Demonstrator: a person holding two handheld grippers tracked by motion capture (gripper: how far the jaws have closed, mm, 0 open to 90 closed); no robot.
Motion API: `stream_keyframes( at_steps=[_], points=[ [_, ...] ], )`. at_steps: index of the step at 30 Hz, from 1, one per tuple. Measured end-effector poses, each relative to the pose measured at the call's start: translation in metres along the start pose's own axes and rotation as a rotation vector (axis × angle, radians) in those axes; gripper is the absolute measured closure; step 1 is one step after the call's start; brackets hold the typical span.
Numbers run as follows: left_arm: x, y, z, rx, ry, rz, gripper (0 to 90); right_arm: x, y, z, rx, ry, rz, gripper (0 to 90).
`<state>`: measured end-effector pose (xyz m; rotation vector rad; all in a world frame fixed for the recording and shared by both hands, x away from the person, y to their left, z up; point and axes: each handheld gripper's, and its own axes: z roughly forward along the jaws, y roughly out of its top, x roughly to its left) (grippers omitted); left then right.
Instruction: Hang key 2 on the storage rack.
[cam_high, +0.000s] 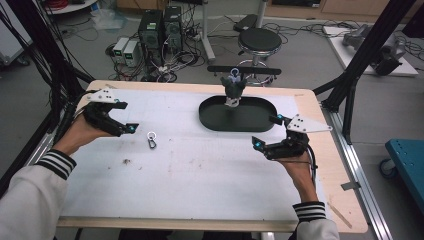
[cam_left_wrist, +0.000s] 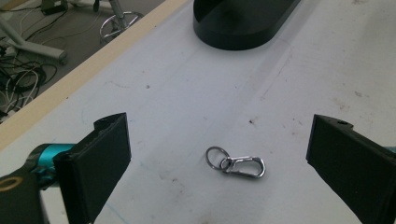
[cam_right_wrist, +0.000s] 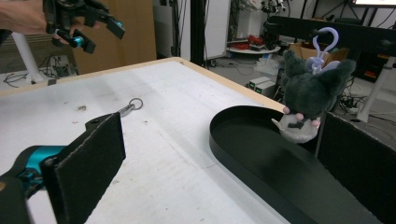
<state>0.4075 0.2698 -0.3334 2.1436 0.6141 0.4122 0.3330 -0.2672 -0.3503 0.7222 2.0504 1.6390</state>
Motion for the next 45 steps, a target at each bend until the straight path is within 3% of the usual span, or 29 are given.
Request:
stream_keyframes(
  at_steps=[8, 15, 26, 33, 38, 45],
  points=[
    [0.004, 0.001, 0.027, 0.099, 0.0, -0.017, 7.6, -0.001, 0.0, -0.001, -0.002, -0.004, 0.003, 0.7],
    [0.007, -0.005, 0.046, 0.187, -0.007, -0.075, 9.4, -0.001, 0.0, -0.001, -0.003, -0.001, 0.003, 0.7],
    [0.01, -0.013, 0.066, 0.279, -0.013, -0.124, 9.8, -0.001, 0.0, -0.001, 0.0, -0.002, 0.005, 0.7],
    [0.009, -0.019, 0.078, 0.352, -0.018, -0.136, 15.1, 0.0, 0.0, 0.0, 0.001, -0.005, -0.002, 0.7],
    [0.01, -0.022, 0.086, 0.385, -0.057, -0.179, 19.9, 0.0, 0.0, 0.001, 0.003, -0.004, -0.003, 0.7],
    [0.013, -0.025, 0.093, 0.403, -0.078, -0.225, 28.6, 0.0, -0.001, 0.002, 0.005, -0.005, 0.002, 0.7]
  ],
)
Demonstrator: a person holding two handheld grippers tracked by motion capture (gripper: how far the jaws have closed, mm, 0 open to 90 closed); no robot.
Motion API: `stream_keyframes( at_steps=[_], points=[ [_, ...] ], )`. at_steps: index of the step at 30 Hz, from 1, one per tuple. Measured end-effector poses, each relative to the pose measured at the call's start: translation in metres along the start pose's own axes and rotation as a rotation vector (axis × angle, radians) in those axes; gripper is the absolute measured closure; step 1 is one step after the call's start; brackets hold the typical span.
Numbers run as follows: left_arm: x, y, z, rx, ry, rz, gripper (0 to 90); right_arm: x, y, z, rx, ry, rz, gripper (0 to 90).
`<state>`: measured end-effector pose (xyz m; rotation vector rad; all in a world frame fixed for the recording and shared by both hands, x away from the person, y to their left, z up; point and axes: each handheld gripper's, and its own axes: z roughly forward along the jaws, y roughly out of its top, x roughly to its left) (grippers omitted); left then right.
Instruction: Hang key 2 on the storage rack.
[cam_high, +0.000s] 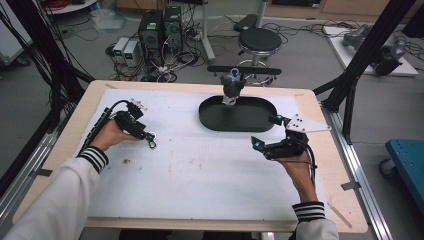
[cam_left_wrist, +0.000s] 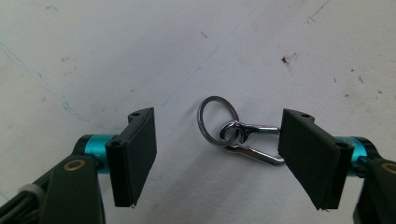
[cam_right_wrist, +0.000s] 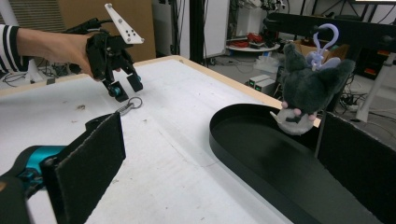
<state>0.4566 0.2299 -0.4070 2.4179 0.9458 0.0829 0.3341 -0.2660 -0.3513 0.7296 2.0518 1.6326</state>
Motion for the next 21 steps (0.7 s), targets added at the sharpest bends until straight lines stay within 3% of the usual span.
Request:
stream_keyframes(
  at_steps=[21],
  points=[
    [0.001, 0.001, 0.0049, 0.028, -0.03, -0.057, 49.8, -0.0007, -0.0008, 0.0027, 0.009, -0.001, -0.001, 0.7]
  ],
)
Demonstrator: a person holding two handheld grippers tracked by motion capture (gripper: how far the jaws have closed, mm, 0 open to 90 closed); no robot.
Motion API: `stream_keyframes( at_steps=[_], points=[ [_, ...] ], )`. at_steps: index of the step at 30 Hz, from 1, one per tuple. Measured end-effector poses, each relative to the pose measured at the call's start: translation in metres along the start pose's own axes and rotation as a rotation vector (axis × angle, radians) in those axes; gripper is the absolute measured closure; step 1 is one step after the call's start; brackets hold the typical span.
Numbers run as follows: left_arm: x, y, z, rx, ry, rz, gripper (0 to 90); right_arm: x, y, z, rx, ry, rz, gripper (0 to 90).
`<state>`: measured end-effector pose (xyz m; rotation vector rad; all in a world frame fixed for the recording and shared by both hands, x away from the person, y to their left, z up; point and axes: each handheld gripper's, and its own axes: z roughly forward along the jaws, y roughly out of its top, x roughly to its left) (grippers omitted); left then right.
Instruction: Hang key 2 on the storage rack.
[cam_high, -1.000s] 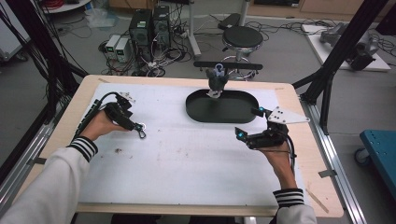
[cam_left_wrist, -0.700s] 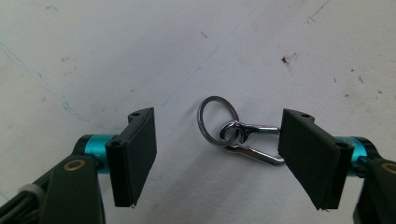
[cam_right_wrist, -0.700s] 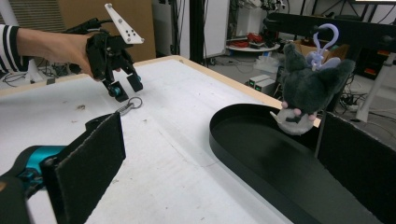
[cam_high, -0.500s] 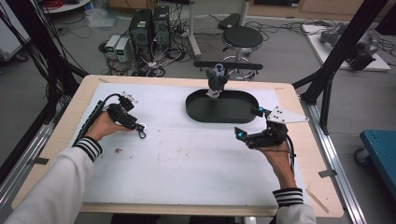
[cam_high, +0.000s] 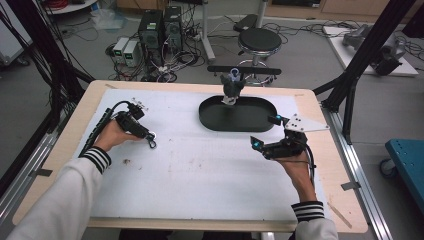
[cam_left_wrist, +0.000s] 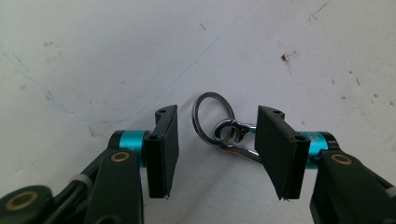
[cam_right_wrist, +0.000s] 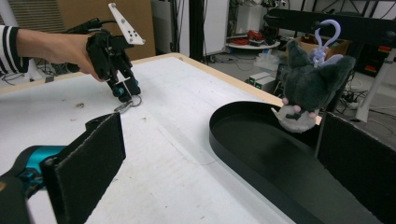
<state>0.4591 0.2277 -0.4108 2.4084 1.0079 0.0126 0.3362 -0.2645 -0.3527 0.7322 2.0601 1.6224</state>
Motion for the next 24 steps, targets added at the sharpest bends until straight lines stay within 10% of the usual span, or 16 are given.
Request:
stream_keyframes(
  at_steps=[24],
  points=[
    [0.001, 0.0, 0.0002, -0.008, -0.034, 0.018, 73.5, -0.0004, -0.0013, 0.0054, 0.018, -0.001, 0.002, 0.7]
  ],
)
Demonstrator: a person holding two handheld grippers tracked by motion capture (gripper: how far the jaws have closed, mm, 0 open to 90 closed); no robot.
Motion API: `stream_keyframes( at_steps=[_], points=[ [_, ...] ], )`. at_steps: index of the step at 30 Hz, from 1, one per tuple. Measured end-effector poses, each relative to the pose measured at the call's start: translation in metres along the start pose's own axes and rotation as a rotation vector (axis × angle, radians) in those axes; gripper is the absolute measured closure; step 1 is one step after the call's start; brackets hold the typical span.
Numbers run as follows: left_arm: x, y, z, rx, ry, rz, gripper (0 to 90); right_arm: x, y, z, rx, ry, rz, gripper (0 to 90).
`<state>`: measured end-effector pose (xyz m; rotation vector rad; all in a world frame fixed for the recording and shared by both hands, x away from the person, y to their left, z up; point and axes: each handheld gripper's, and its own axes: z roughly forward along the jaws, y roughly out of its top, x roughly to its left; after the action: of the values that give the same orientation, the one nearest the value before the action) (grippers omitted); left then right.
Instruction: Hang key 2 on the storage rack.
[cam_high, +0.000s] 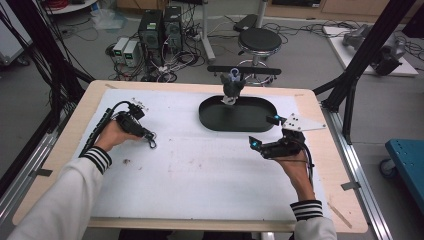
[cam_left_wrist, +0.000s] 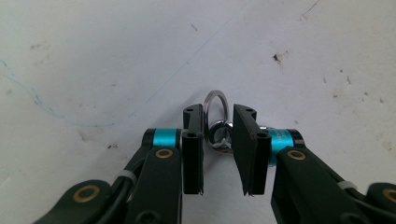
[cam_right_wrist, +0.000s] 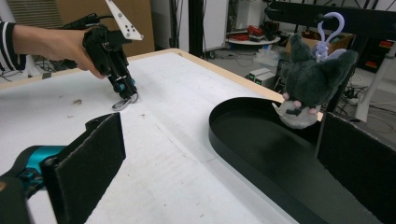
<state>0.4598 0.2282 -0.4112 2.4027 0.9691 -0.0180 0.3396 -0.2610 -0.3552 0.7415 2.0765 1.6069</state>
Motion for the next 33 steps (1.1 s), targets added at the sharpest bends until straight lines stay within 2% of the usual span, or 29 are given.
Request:
stream_keyframes(
  at_steps=[3, 15, 20, 25, 33],
  points=[
    [-0.0002, 0.0002, -0.001, -0.014, -0.007, -0.002, 73.6, 0.0004, 0.0, 0.0002, 0.004, 0.0, 0.004, 0.7],
    [-0.0002, 0.0, -0.004, -0.02, -0.008, 0.004, 80.6, 0.0008, -0.0001, 0.0016, 0.007, 0.0, 0.003, 0.7],
    [-0.001, 0.0001, -0.0044, -0.017, -0.003, 0.023, 84.6, 0.0007, -0.0001, 0.0018, 0.007, -0.001, 0.001, 0.7],
    [-0.0024, 0.0003, -0.004, -0.029, -0.018, 0.023, 87.1, 0.0006, -0.0002, 0.002, 0.009, -0.002, -0.002, 0.7],
    [-0.0058, 0.0005, -0.0058, -0.016, -0.004, 0.061, 88.1, 0.0022, 0.0001, 0.0029, 0.014, 0.003, 0.003, 0.7]
  ],
)
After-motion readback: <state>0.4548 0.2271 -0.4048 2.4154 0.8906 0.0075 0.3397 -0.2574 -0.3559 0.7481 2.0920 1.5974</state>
